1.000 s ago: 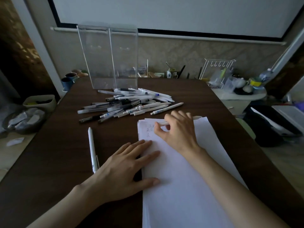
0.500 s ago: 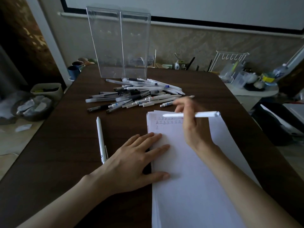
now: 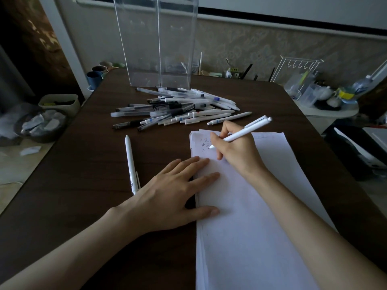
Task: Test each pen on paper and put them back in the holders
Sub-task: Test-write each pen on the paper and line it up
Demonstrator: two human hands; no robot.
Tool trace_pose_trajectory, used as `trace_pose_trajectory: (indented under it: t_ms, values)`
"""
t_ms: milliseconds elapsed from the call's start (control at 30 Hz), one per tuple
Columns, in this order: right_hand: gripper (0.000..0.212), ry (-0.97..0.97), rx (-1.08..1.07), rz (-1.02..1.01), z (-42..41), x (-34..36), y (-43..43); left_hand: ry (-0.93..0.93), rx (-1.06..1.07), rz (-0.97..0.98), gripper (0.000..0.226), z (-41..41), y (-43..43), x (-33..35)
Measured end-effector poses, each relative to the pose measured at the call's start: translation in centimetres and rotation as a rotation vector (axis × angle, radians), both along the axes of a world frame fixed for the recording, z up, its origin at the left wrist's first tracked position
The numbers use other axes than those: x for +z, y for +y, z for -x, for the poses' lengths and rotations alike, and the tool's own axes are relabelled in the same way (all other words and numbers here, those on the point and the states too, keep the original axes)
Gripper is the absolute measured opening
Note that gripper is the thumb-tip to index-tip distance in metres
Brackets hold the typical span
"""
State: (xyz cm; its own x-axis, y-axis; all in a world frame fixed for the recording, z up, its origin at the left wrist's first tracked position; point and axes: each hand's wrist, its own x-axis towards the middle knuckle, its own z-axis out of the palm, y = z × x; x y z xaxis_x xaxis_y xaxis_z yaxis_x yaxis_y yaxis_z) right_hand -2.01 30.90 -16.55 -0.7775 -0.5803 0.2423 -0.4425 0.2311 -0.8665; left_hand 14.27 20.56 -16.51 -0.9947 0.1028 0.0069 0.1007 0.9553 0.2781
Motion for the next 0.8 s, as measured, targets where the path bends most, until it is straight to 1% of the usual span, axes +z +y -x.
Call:
trace_pose_trajectory:
  t_ms: [100, 300, 500, 567, 633, 700, 767, 800]
  values:
    - [0.033, 0.006, 0.043, -0.017, -0.15, 0.05, -0.09, -0.005, -0.004, -0.006, 0.079, 0.03, -0.01, 0.00]
    - [0.029, 0.006, 0.006, -0.009, -0.33, 0.14, -0.13, 0.014, -0.004, -0.016, 0.078, 0.06, -0.07, -0.03]
    - [0.032, -0.006, 0.010, -0.058, -0.30, 0.17, -0.05, 0.029, -0.002, -0.019, 0.079, 0.07, -0.06, -0.13]
    - [0.030, -0.025, 0.015, -0.027, -0.25, 0.17, 0.00, 0.045, -0.006, -0.014, 0.078, 0.07, -0.09, -0.13]
    - [0.028, -0.041, 0.023, 0.056, -0.15, 0.31, 0.05, 0.119, -0.005, -0.013, 0.074, 0.05, -0.03, -0.07]
    - [0.022, -0.039, 0.033, 0.155, -0.08, 0.46, 0.15, 0.225, 0.040, -0.067, 0.065, 0.07, -0.04, 0.00]
    - [0.013, 0.033, 0.053, 0.136, 0.00, 0.42, 0.36, 0.288, 0.104, -0.167, 0.061, 0.12, -0.14, 0.04]
    - [0.016, 0.071, 0.073, 0.091, -0.04, 0.34, 0.44, 0.306, 0.118, -0.202, 0.061, 0.12, -0.17, 0.06]
